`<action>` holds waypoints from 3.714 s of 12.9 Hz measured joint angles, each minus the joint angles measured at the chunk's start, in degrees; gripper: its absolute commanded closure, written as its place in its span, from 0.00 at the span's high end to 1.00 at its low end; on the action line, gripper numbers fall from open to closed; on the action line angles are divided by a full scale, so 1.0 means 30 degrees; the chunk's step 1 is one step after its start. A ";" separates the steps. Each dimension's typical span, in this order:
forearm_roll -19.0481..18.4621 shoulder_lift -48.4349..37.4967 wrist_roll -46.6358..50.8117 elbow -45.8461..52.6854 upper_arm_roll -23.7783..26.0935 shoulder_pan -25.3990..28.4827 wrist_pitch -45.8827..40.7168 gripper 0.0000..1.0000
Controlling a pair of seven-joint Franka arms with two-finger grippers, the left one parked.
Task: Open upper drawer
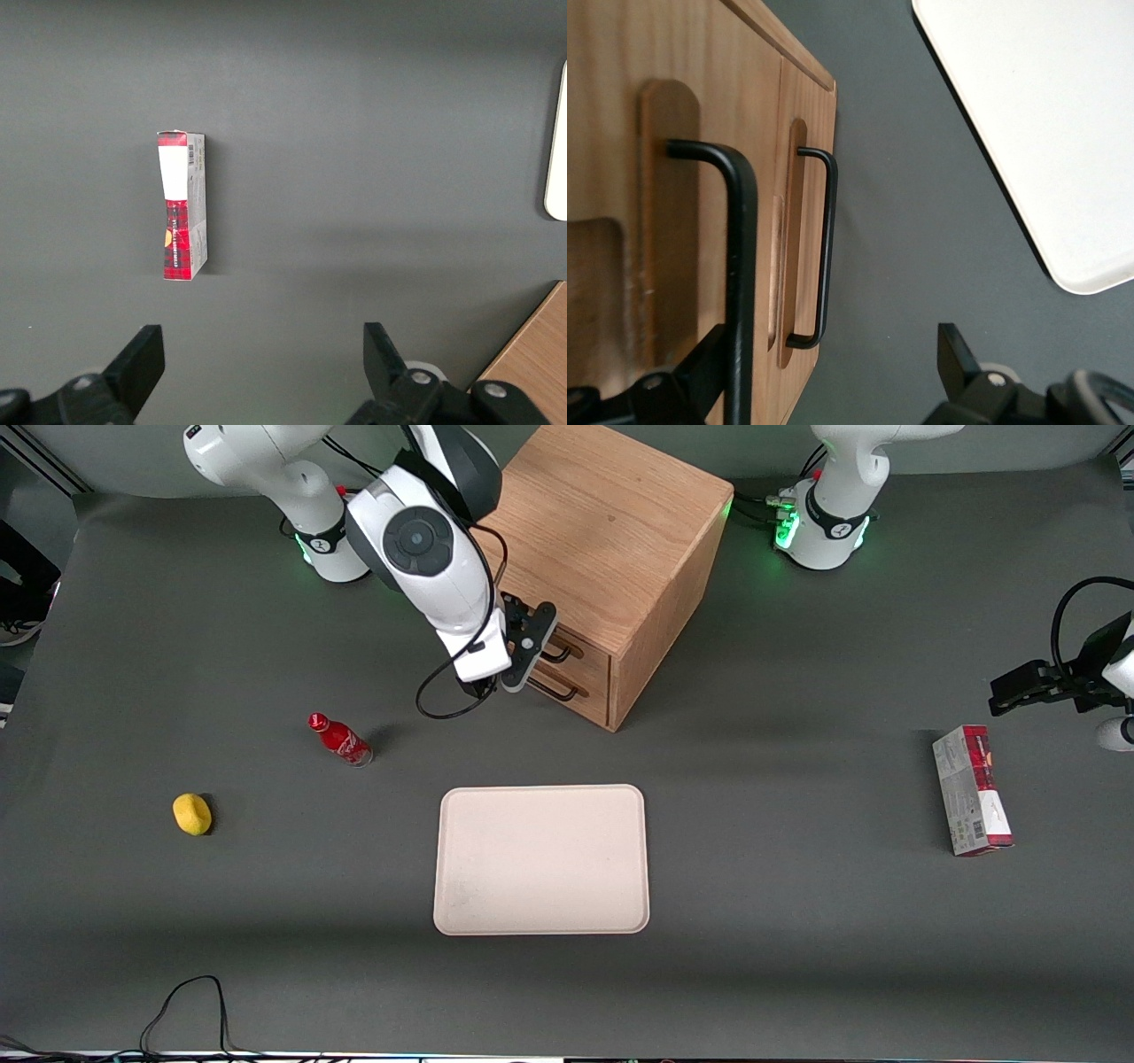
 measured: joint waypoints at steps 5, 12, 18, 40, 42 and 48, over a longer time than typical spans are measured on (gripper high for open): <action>0.0000 0.0357 -0.0001 -0.0193 0.0044 0.0030 0.0277 1.00; -0.0228 0.0403 -0.0025 -0.0086 -0.0385 -0.0031 0.0586 1.00; -0.0260 0.1194 -0.0974 0.1127 -0.0750 -0.1353 0.0607 1.00; -0.1142 0.4278 -0.1222 0.5326 -0.0847 -0.5743 0.0414 1.00; -0.1143 0.4293 -0.1222 0.5474 -0.0819 -0.5737 0.0276 1.00; -0.1173 0.4060 -0.1008 1.0223 -0.0879 -0.5996 -0.4426 1.00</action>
